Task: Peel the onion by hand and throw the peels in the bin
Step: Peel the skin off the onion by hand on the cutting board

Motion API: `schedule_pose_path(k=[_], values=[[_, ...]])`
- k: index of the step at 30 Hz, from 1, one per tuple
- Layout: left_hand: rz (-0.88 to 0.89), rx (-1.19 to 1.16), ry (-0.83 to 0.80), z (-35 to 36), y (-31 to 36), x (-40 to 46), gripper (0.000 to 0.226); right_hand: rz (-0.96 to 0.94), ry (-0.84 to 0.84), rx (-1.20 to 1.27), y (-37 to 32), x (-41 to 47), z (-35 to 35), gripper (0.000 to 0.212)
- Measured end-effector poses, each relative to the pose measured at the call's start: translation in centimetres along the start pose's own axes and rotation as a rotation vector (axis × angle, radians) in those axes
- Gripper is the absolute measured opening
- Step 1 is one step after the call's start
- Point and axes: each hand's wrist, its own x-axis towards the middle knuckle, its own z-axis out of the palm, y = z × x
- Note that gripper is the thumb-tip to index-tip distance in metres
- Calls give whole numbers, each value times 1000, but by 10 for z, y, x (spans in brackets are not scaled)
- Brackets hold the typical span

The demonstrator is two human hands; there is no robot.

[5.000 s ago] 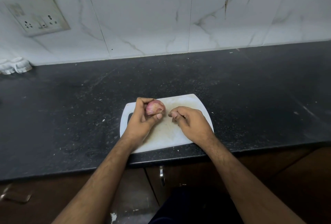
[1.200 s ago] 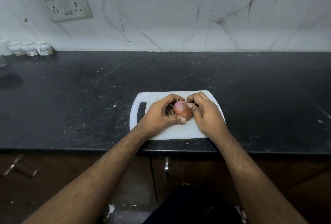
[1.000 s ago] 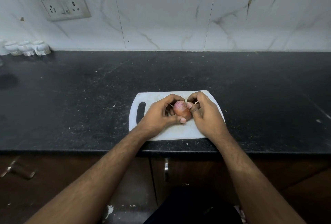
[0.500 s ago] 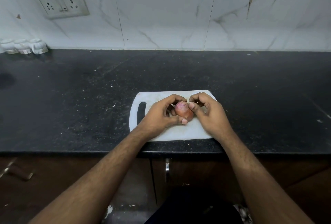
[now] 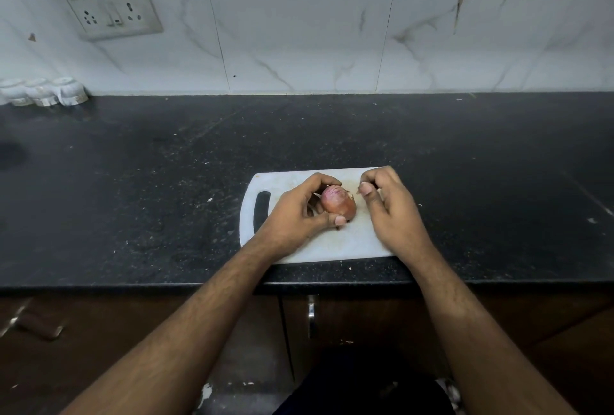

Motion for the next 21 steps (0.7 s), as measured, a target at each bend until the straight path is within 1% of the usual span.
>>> schedule_pose_path(k=[2,5,8,12,16,21], values=[[1,13,22,0,1,0,54,75,50,23,0,-1,-3,9],[9,14,39,0,1,0,53,151,-14,53,0,-1,1,16],[19,26,44,-1,0,0,52,157,-30,-1,-2,0,4,21],[2,12,42,-1,-1,1,52,150,-7,55,-9,-1,0,16],[-12,-18,36,-1,-1,0,52,123,-44,37,-11,-2,1,11],[-7,-4,25,-1,-1,0,51,150,-17,19,-10,-1,2,10]])
